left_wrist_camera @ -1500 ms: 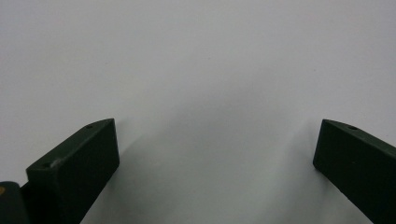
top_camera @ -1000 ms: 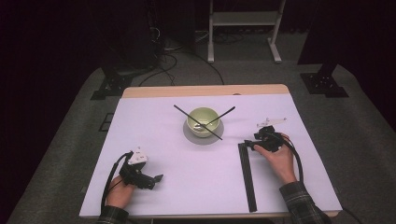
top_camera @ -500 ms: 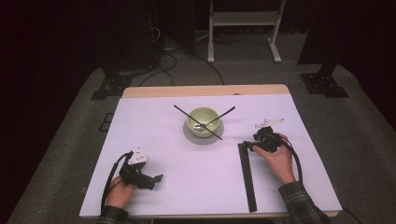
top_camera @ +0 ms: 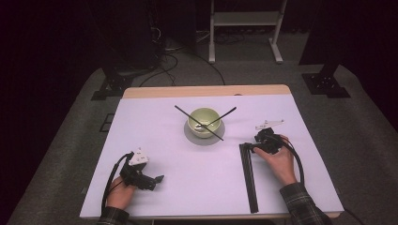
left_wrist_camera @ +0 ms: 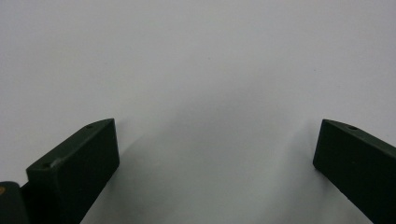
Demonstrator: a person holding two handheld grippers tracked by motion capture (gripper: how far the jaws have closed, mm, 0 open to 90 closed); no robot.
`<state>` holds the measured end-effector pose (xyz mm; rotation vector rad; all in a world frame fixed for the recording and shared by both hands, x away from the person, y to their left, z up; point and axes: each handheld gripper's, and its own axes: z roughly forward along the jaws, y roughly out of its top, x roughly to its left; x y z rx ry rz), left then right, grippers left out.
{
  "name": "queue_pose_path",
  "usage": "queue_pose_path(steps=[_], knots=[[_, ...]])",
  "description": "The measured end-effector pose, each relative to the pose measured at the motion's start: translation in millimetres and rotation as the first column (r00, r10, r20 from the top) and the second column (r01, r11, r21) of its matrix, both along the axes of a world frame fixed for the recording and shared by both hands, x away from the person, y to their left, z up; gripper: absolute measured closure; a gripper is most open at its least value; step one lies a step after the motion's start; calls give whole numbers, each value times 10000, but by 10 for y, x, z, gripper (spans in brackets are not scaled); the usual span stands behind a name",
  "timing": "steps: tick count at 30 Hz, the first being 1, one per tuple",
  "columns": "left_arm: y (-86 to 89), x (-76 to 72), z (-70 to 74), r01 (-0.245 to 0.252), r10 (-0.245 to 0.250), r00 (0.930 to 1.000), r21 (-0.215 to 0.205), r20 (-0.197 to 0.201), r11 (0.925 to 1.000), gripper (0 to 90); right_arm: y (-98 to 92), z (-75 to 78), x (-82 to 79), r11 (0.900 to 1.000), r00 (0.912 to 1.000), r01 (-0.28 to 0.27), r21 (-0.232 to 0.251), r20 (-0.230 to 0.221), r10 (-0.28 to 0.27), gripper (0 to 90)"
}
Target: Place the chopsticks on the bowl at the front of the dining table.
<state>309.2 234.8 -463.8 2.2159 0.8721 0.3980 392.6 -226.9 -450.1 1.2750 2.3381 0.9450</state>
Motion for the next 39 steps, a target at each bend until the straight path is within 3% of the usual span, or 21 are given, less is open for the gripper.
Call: queue_pose_path(steps=[11, 19, 26, 39], knots=[[0, 0, 0, 2, -2, 10000, 3, 0, 10000, 0, -99, 3, 5, 9991, 9994, 355, -216, 50, -354, 436], [0, 0, 0, -3, 3, 10000, -7, -1, 10000, 0, -110, 35, -22, 9995, 9994, 313, 22, 129, -313, 434], [0, 0, 0, -3, 3, 10000, -5, -2, 10000, 0, -158, 108, -153, 9989, 9991, 296, 357, 288, -306, 435], [0, 1, 0, -2, 2, 10000, 0, -2, 10000, 0, -211, 198, -436, 9985, 9985, 135, 530, 523, -163, 434]])
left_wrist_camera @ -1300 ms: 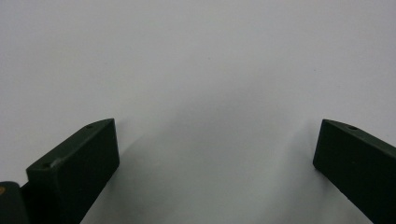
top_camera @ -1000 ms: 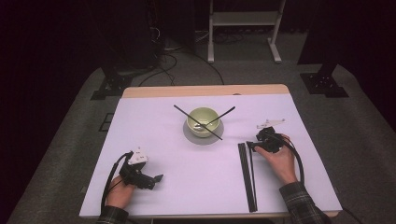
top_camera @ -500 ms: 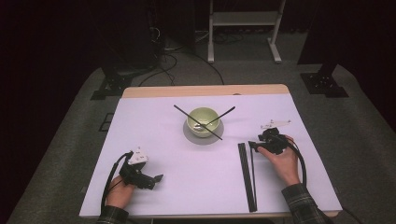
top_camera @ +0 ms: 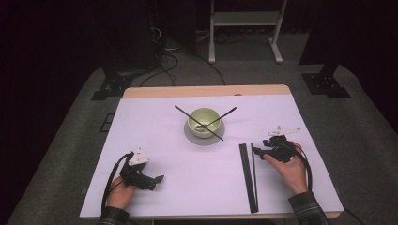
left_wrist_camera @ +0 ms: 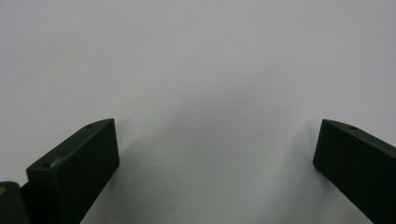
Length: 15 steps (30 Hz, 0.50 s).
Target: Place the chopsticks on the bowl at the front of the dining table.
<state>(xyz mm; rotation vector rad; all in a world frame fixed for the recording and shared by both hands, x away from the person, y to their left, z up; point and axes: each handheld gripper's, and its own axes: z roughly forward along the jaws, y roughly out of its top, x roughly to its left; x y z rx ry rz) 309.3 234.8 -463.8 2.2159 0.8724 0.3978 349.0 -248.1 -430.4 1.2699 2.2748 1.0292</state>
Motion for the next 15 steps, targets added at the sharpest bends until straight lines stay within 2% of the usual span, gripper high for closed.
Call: queue_pose_path(steps=[15], knots=[[0, 0, 0, -2, 2, 10000, -3, 2, 10000, 0, -33, -51, -521, 9996, 9994, -277, 10, -205, 277, 432]])
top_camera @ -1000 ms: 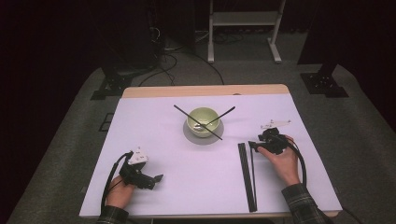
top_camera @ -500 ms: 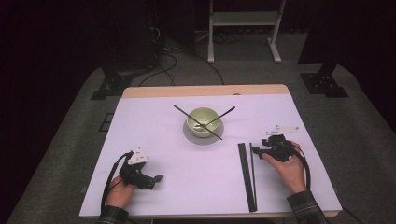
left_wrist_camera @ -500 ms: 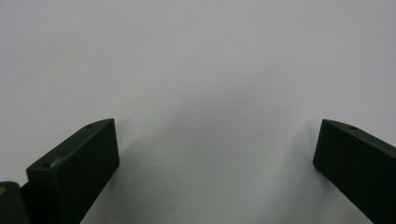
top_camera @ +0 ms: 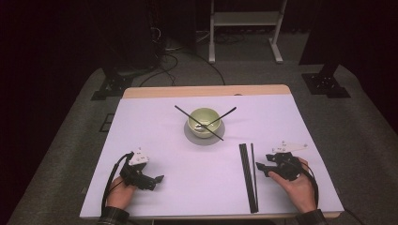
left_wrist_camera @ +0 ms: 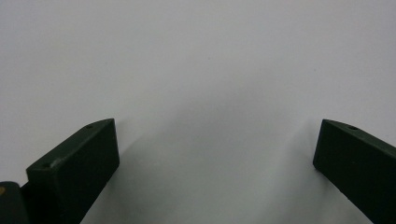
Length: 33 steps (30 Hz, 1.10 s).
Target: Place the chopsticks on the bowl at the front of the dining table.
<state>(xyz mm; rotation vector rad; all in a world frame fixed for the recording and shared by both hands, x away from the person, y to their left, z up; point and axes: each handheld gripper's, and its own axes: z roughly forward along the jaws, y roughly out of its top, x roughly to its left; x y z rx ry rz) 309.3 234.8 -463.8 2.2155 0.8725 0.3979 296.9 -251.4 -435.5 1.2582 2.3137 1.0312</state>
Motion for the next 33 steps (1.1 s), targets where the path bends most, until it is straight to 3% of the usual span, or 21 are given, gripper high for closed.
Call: queue_pose_path(steps=[12, 25, 33], knots=[[0, -1, 0, 3, -3, 10000, 6, 4, 10000, 0, 77, -121, -404, 9989, 9988, -429, -204, -261, 424, 427], [0, 0, 0, 0, 0, 10000, 1, 2, 10000, 0, 172, -162, -528, 9967, 9972, -704, -405, -291, 693, 419], [0, -1, 0, 3, -3, 10000, 6, 3, 10000, 0, 179, -176, -547, 9945, 9978, -652, -820, -208, 637, 418]])
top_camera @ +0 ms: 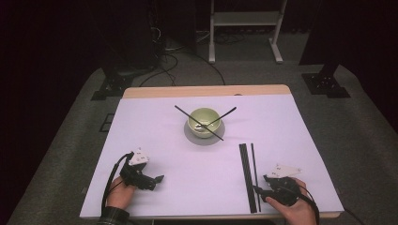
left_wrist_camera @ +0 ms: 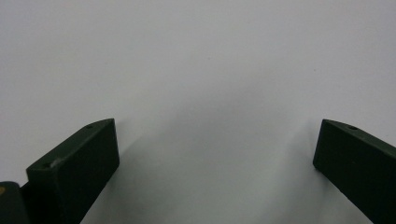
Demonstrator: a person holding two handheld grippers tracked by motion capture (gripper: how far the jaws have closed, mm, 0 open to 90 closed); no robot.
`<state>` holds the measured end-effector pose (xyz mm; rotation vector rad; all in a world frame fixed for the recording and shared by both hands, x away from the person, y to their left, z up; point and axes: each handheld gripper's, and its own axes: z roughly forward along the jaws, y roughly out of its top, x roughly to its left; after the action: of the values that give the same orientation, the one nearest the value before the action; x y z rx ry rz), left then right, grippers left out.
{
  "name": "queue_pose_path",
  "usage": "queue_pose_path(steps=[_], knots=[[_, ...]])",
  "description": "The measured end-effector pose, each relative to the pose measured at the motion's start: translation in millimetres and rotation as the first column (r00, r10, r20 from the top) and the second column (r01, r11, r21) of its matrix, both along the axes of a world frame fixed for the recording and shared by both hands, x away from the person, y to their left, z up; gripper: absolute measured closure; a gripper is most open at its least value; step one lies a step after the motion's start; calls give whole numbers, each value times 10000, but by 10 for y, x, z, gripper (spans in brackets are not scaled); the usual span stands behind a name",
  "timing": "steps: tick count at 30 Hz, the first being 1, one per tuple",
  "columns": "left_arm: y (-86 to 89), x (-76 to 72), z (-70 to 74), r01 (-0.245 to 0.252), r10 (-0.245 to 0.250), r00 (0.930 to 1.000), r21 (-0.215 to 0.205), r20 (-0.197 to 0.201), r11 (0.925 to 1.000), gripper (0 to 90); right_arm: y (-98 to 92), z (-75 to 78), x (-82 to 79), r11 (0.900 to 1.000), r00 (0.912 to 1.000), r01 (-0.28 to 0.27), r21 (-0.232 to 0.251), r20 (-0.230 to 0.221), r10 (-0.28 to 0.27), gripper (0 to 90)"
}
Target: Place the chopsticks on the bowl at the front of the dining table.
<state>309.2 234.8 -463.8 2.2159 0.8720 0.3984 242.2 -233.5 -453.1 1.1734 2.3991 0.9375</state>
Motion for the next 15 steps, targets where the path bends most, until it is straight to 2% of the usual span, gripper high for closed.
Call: queue_pose_path(steps=[15], knots=[[0, 0, 0, 1, -1, 10000, 1, -3, 10000, 0, -165, 8, 37, 9990, 9992, 401, -193, 8, -401, 421]])
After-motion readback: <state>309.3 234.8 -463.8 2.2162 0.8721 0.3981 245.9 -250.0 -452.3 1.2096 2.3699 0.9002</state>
